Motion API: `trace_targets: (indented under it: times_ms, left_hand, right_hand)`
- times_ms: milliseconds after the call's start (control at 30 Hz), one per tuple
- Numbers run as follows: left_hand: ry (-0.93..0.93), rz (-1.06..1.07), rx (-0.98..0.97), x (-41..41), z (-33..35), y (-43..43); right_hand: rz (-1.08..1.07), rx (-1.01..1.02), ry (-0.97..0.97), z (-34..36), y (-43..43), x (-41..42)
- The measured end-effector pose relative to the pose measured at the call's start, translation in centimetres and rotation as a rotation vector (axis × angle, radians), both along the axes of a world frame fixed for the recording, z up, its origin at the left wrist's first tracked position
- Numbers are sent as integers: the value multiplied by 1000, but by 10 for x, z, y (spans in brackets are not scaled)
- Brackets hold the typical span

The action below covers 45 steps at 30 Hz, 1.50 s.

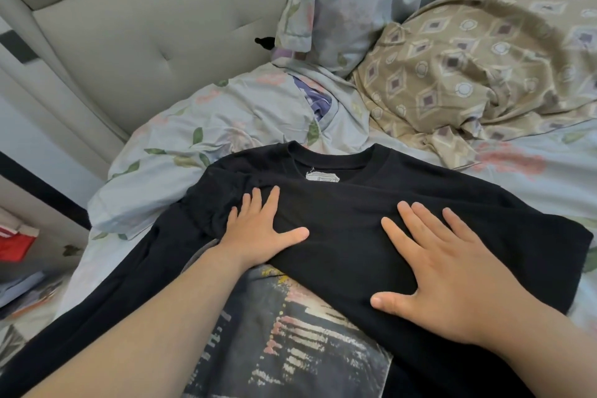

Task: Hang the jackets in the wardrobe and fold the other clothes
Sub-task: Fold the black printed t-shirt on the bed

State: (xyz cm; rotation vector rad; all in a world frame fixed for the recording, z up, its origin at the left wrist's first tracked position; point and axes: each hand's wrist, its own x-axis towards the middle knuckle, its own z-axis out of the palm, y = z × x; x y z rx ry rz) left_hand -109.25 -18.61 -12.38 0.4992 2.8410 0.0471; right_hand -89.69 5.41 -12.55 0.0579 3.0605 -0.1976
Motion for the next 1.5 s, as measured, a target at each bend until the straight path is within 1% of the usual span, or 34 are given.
trace_targets:
  times_ms: [100, 133, 167, 233, 333, 400, 533, 633, 700, 800, 833, 900, 933, 967, 1000, 1033, 1067, 1100, 1133, 1167, 1200, 1233, 1267, 1300, 1333, 1367, 1433, 1500]
  left_hand:
    - [189, -53, 53, 24, 1, -4]
    - [202, -67, 87, 36, -2, -6]
    - [177, -71, 111, 51, -7, -6]
    - [128, -61, 102, 76, -16, -4]
    - [201, -32, 98, 89, -27, 3]
    - [216, -26, 108, 88, -28, 4]
    - [160, -33, 107, 83, -29, 4]
    - [60, -49, 114, 78, -28, 6]
    - [-46, -63, 140, 72, -20, 3]
    - [-249, -73, 244, 67, 6, -6]
    - [-328, -50, 336, 68, 16, -15]
    - [-492, 51, 588, 80, 32, -40]
    - [-522, 111, 686, 89, 38, -56]
    - [-495, 156, 738, 97, 44, -75]
    - [-407, 193, 751, 105, 49, -103]
    - [-277, 230, 730, 112, 55, -132]
    - [-124, 269, 677, 117, 61, -167]
    - [23, 318, 588, 121, 66, -202]
    - [135, 397, 494, 123, 69, -235]
    - [182, 508, 424, 126, 69, -270]
    - [134, 625, 418, 129, 67, -300]
    - [7, 722, 491, 134, 65, -325]
    - [-149, 776, 603, 138, 62, -341]
    - [-266, 795, 706, 141, 57, -352]
    - [-329, 807, 775, 143, 53, -360]
    - [-347, 817, 825, 144, 49, -365]
    - [-320, 827, 852, 143, 42, -371]
    - [-321, 876, 887, 138, 39, -376]
  right_hand:
    - [-4, 6, 10, 0, 0, 0]
    - [-3, 4, 12, 0, 0, 0]
    - [-7, 1, 14, 0, 0, 1]
    - [-13, 2, 21, 1, 0, 1]
    - [-7, 11, 22, -1, -2, 1]
    - [9, 37, 7, -2, -3, 0]
    - [0, 76, 0, -3, -4, -1]
    - [-15, 122, -50, -1, -5, -2]
    - [-25, 145, -94, 6, -8, -4]
    - [-45, 187, -172, 16, -10, -4]
    - [-48, 198, -184, 21, -13, -5]
    - [-62, 223, -215, 26, -20, -4]
    - [-86, 228, -228, 29, -23, -2]
    - [-116, 229, -222, 31, -27, -2]
    - [-140, 236, -196, 33, -37, -2]
    - [-150, 236, -142, 35, -51, -2]
    - [-139, 204, -65, 36, -73, -2]
    - [-114, 127, 19, 36, -99, -2]
    - [-81, 15, 89, 35, -127, -2]
    - [-31, -116, 127, 36, -159, -3]
    - [32, -243, 123, 38, -193, -5]
    - [95, -350, 79, 40, -228, -7]
    - [146, -440, 13, 43, -261, -11]
    - [180, -515, -33, 46, -292, -16]
    - [199, -567, -56, 47, -322, -21]
    - [201, -609, -65, 48, -349, -26]
    - [161, -685, -86, 46, -389, -30]
    - [112, -685, -146, 35, -410, -24]
